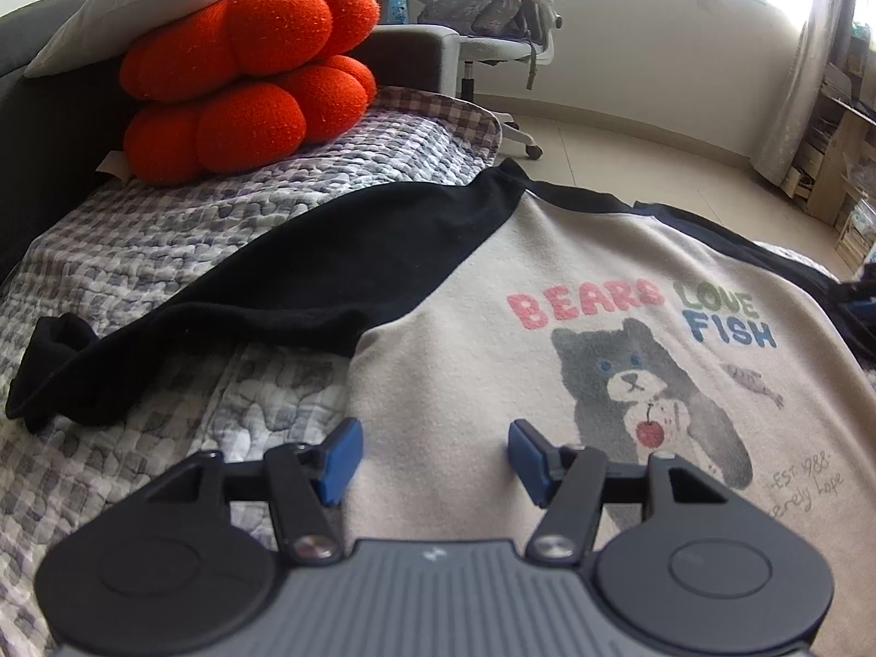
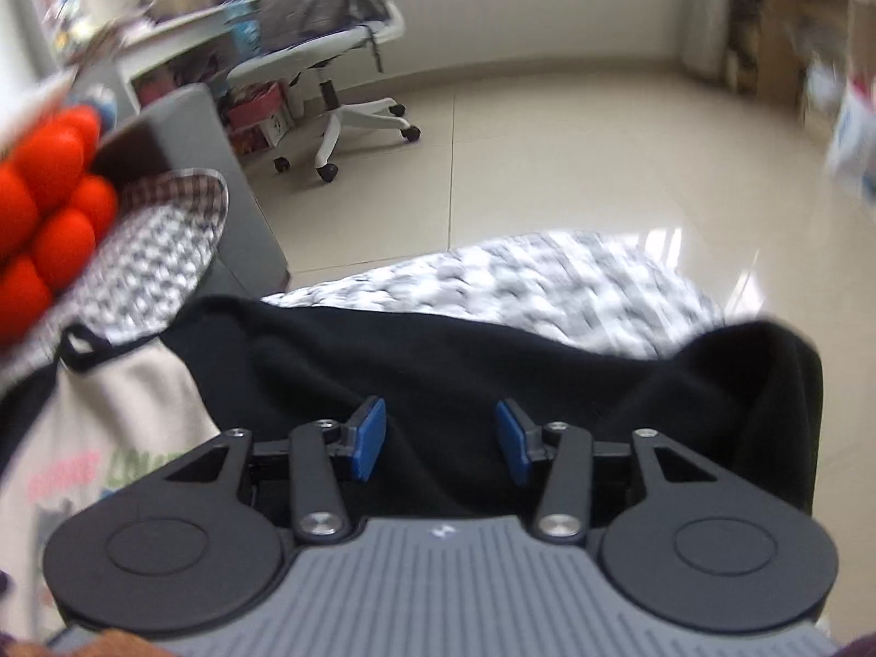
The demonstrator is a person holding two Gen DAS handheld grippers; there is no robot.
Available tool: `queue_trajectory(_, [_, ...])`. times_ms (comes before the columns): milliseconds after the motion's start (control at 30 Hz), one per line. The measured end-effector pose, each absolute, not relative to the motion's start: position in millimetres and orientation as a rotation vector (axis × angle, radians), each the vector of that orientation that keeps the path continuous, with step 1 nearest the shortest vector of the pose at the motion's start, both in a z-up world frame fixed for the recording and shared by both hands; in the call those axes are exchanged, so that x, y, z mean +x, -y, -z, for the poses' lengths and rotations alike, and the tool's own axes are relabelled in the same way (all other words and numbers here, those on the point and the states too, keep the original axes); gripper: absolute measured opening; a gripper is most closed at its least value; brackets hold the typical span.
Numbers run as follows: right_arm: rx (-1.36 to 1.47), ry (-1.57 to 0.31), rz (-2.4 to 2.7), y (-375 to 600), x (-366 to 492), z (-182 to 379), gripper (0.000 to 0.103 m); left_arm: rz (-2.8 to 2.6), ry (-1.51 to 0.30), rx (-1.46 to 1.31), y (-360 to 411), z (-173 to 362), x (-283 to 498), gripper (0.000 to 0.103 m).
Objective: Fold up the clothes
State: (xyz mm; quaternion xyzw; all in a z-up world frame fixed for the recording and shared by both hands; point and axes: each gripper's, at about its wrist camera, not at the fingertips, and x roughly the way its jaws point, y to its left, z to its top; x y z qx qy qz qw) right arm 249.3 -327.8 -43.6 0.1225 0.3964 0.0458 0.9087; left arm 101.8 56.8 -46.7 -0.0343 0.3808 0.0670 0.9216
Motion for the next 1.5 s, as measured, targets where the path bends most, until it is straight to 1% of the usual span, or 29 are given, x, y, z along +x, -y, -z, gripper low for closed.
queue_trajectory(133, [0.369,-0.827,-0.147,347.5,240.0,37.2,0.048,-0.142,-0.781,-0.08,-56.3,46.6,102.4,0.061])
queue_trajectory(167, [0.349,-0.826,-0.165,345.2,238.7,32.9,0.048,-0.142,-0.781,-0.077,-56.0,46.9,102.3,0.061])
queue_trajectory(233, [0.259,-0.848,-0.217,336.6,233.5,26.3,0.051,-0.142,-0.781,-0.075,-55.8,46.9,101.9,0.061])
queue_trajectory(333, [0.186,-0.957,-0.288,323.4,227.7,26.7,0.051,-0.143,-0.782,-0.079,-56.7,46.4,101.3,0.061])
queue_trajectory(467, [-0.132,-0.868,-0.266,293.7,209.8,23.5,0.051,-0.148,-0.787,-0.085,-58.5,46.2,101.0,0.061])
queue_trajectory(533, [-0.199,-0.862,-0.277,288.0,208.8,34.2,0.05,-0.15,-0.789,-0.087,-59.4,46.3,100.9,0.061])
queue_trajectory(567, [-0.232,-0.859,-0.282,285.2,208.3,39.5,0.046,-0.154,-0.792,-0.089,-60.1,46.6,100.7,0.062])
queue_trajectory(600, [-0.23,-0.847,-0.286,286.7,211.2,39.7,0.032,-0.157,-0.794,-0.09,-60.8,46.9,100.5,0.062])
queue_trajectory(633, [-0.241,-0.83,-0.247,285.1,214.1,37.3,0.02,-0.16,-0.797,-0.093,-61.7,47.2,100.3,0.062])
queue_trajectory(667, [-0.251,-0.814,-0.208,283.5,216.9,34.8,0.002,-0.162,-0.801,-0.099,-63.2,47.5,100.2,0.062])
queue_trajectory(767, [-0.334,-0.697,-0.073,279.4,215.0,20.9,0.002,-0.173,-0.809,-0.128,-70.0,47.5,100.0,0.062])
queue_trajectory(833, [-0.316,-0.627,-0.055,280.5,214.4,11.2,0.002,-0.179,-0.812,-0.145,-74.2,47.7,99.9,0.062])
queue_trajectory(900, [-0.347,-0.603,-0.029,277.3,216.1,14.2,0.002,-0.184,-0.82,-0.135,-73.5,49.6,101.8,0.062])
queue_trajectory(1033, [-0.42,-0.706,-0.026,274.8,230.8,46.1,0.003,-0.182,-0.826,-0.14,-75.4,49.3,102.0,0.062])
queue_trajectory(1067, [-0.437,-0.702,-0.03,275.6,230.5,48.9,0.003,-0.182,-0.829,-0.153,-78.0,48.7,102.0,0.062])
queue_trajectory(1200, [-0.38,-0.691,-0.026,284.3,225.8,34.1,0.004,-0.186,-0.838,-0.223,-92.1,46.2,102.3,0.062])
queue_trajectory(1333, [-0.4,-0.687,-0.009,275.8,225.6,40.4,0.004,-0.207,-0.835,-0.286,-109.3,42.9,101.8,0.062])
queue_trajectory(1367, [-0.397,-0.682,0.0,274.7,225.4,39.5,0.007,-0.216,-0.83,-0.294,-113.7,41.3,101.2,0.061])
queue_trajectory(1400, [-0.379,-0.678,0.008,276.5,225.0,36.3,0.013,-0.225,-0.826,-0.302,-118.1,39.6,100.7,0.061])
queue_trajectory(1500, [-0.342,-0.675,0.028,281.8,225.8,33.2,0.027,-0.256,-0.803,-0.336,-132.7,34.6,98.6,0.061])
